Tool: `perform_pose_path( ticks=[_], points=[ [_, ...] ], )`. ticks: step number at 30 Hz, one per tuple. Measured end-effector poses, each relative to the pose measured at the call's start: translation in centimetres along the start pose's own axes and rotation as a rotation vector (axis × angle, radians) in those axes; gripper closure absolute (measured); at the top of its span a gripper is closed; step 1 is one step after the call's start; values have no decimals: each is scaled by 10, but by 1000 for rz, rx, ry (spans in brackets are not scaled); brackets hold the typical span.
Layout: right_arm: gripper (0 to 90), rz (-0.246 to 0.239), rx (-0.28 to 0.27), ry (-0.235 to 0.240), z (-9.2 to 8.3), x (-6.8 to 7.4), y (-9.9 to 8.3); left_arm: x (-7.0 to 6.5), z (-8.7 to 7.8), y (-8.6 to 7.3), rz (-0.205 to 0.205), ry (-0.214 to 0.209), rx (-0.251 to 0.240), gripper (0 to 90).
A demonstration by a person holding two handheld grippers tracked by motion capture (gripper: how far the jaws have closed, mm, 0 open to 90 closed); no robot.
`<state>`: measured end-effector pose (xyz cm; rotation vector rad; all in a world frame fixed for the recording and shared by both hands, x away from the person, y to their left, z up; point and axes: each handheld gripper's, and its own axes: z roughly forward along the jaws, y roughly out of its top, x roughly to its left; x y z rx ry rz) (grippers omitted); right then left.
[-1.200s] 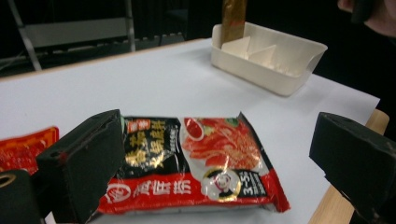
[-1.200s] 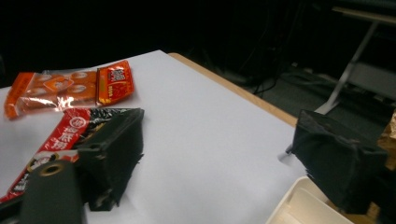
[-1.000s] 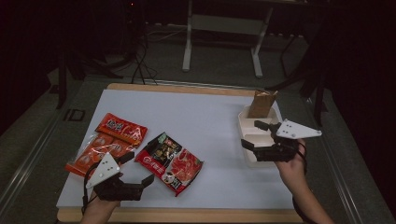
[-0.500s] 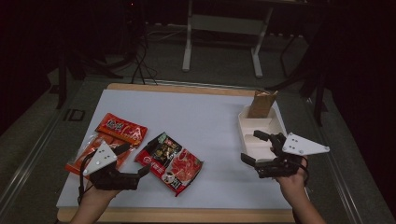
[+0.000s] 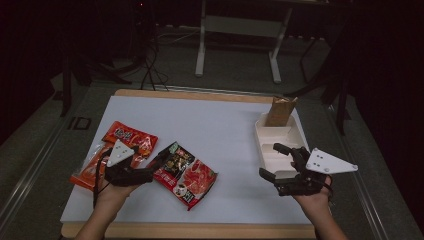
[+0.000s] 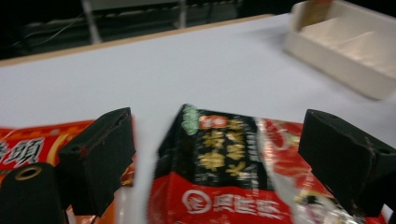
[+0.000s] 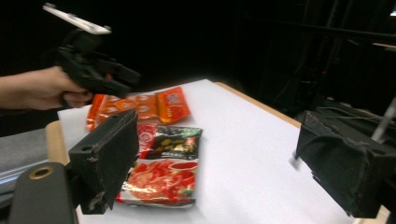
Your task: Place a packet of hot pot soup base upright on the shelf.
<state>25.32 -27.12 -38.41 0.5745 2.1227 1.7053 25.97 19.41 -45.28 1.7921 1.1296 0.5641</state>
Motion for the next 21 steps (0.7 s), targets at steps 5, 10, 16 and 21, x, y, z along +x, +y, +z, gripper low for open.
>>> perform_pose_path(
  ticks=[5,10,16,21],
  points=[
    [141,-21,-10,14,0,8,-4,7,20,-4,-29,42,103,152],
    [144,-8,-8,39,1,8,-7,9,35,-11,-46,42,176,165],
    [156,-8,5,52,5,10,-10,15,46,-19,-70,40,228,232],
    [158,-6,18,57,8,11,-13,20,53,-29,-74,69,288,341]
  ],
)
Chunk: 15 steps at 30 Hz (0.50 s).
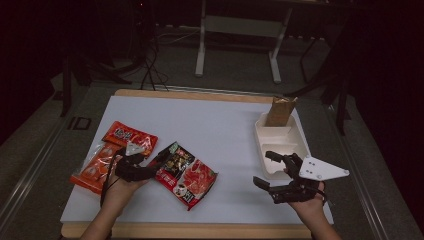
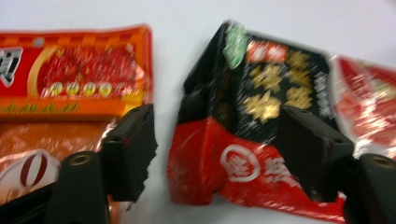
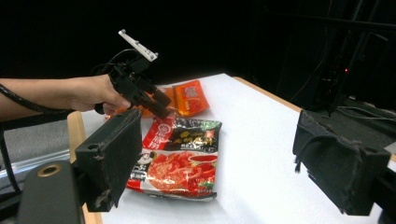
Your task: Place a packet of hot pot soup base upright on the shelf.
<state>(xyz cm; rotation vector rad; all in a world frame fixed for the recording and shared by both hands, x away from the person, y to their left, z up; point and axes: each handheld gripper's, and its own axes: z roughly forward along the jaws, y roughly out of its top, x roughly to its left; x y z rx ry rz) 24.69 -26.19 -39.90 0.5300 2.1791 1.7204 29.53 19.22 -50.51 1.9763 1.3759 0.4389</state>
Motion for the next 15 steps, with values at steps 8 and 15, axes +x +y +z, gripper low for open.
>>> perform_pose_path(
  ticks=[8,15],
  points=[
    [164,-3,7,5,1,-1,-2,-2,10,-6,-27,8,80,422],
    [165,11,13,3,0,-2,-3,-5,17,-11,-17,-33,92,590]
  ],
)
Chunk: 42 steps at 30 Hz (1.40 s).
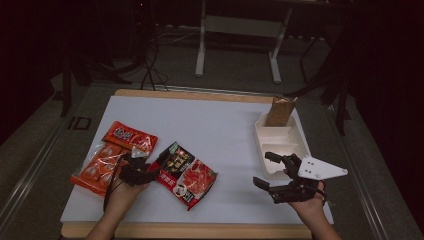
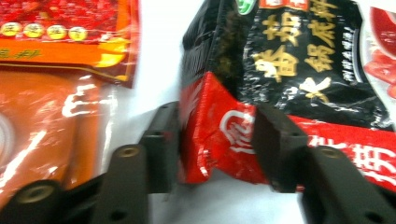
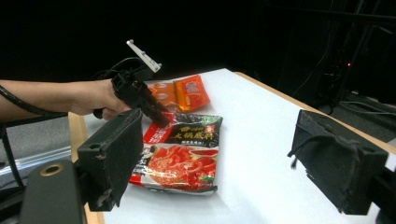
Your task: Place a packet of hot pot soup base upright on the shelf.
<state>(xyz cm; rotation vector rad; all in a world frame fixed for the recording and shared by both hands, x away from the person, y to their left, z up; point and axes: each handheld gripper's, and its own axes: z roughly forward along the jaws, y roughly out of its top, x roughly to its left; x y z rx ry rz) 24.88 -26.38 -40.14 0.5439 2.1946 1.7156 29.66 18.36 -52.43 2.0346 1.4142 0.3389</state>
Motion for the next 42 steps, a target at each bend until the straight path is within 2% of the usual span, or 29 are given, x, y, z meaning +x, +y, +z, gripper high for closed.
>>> perform_pose_path(
  ticks=[2,4,5,7,10,13,16,18,19,23,26,27,28,29,31,36,41,42],
  points=[
    [165,-1,1,-2,0,0,0,-1,2,0,1,3,-1,622],
    [165,-2,2,-5,0,0,0,-1,3,-1,-1,-1,-2,695],
    [165,0,2,-3,1,-1,0,1,3,-1,-8,-20,-1,756],
    [165,4,1,-6,1,0,0,-1,3,0,43,-11,3,840],
    [165,4,7,-7,2,0,0,-7,2,1,91,22,2,874],
    [165,11,12,-7,2,-1,-1,-7,-1,2,85,21,-21,885],
    [164,18,9,-12,2,-2,-1,-13,-4,4,114,54,-36,888],
    [162,26,7,-11,1,-3,-1,-15,-7,7,116,60,-50,889],
    [126,34,12,6,0,-4,-2,-15,-9,8,111,58,-64,890],
    [110,51,-3,24,-2,-7,-2,-23,-22,14,150,70,-115,891],
    [111,54,-7,20,-3,-8,-1,-31,-33,19,182,72,-149,891],
    [114,56,-13,11,-3,-8,-1,-34,-37,21,192,71,-160,892],
    [127,49,-10,-18,-3,-9,-1,-38,-41,23,206,67,-174,892],
    [127,49,-10,-18,-3,-9,-1,-38,-41,23,206,67,-174,892],
    [132,33,-8,-50,-3,-11,-1,-48,-52,29,254,65,-207,892],
    [145,-16,-19,-59,-3,-12,0,-69,-67,36,332,55,-255,892],
    [156,-20,-28,-57,-3,-12,1,-89,-79,42,413,30,-296,891],
    [156,-7,-19,-46,-3,-12,1,-93,-81,43,433,29,-309,891]
  ],
)
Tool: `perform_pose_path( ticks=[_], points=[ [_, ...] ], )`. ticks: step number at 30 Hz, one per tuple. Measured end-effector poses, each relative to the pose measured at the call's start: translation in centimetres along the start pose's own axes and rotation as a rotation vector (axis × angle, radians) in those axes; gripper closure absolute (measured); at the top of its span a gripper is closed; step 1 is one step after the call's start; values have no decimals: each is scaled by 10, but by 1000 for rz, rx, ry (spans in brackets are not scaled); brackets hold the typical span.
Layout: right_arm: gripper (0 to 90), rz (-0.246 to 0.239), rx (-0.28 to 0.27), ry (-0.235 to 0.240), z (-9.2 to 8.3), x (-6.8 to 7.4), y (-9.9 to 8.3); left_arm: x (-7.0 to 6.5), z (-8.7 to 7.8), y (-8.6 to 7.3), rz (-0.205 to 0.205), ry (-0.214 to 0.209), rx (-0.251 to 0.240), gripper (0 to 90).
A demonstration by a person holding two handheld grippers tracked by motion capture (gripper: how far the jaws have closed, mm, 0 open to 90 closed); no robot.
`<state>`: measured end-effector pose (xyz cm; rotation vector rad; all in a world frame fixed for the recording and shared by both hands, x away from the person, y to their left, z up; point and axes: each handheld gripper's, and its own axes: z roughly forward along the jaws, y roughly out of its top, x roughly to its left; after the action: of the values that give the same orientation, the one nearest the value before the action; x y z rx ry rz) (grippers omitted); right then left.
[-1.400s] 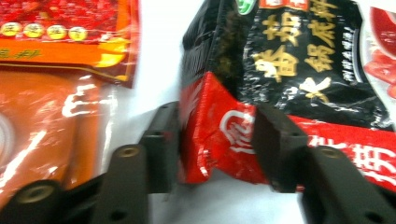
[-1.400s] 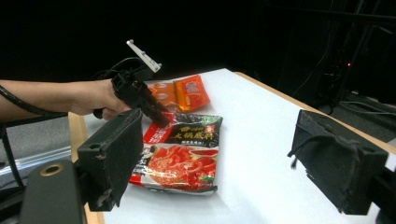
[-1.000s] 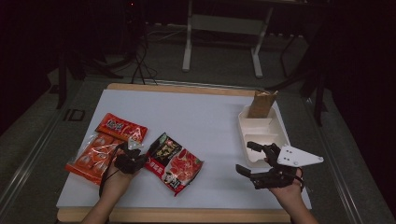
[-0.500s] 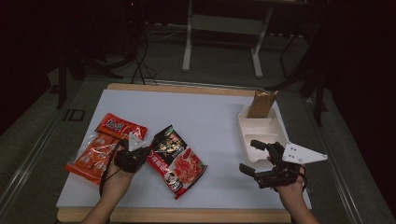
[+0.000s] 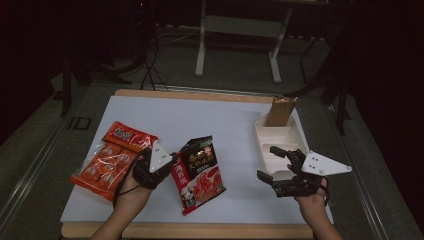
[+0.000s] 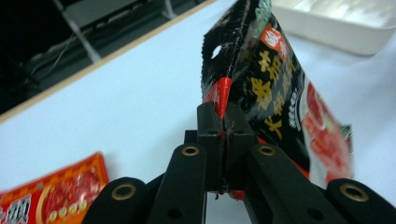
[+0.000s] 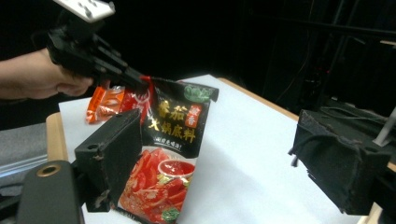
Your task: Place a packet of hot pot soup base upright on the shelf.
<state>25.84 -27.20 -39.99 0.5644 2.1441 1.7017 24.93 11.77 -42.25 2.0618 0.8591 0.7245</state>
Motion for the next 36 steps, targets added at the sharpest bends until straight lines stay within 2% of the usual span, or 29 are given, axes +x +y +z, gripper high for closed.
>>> perform_pose_path(
  ticks=[3,5,9,10,14,16,19,20,23,24,26,28,30,34,36],
  points=[
    [155,0,12,0,1,0,0,-6,-2,4,39,4,-26,891],
    [155,-2,17,-12,1,0,-1,-9,-3,5,49,0,-45,892],
    [153,5,19,-2,2,0,-1,-12,-4,7,59,-6,-71,892],
    [152,6,21,-6,3,0,-1,-12,-5,8,59,-20,-84,892],
    [135,18,34,-17,4,-1,-1,-17,-7,11,99,-24,-102,892],
    [125,39,48,-1,5,-1,-1,-20,-8,13,113,-24,-116,892],
    [112,69,60,-2,8,-1,-1,-22,-10,16,132,-24,-132,892],
    [105,78,52,23,10,1,-1,-23,-11,16,141,-19,-134,892],
    [106,80,57,29,12,3,0,-26,-13,18,152,-8,-154,892],
    [114,82,63,54,14,3,0,-26,-14,19,153,-5,-166,892],
    [163,69,64,50,17,6,1,-26,-15,22,164,-15,-168,892],
    [185,87,59,46,19,6,2,-25,-16,25,157,-37,-176,892],
    [300,105,64,67,22,4,2,-27,-18,28,169,-52,-187,892],
    [286,114,66,58,30,3,3,-30,-22,34,174,-82,-218,892],
    [281,125,69,76,35,4,4,-31,-25,38,172,-100,-231,891]
  ],
)
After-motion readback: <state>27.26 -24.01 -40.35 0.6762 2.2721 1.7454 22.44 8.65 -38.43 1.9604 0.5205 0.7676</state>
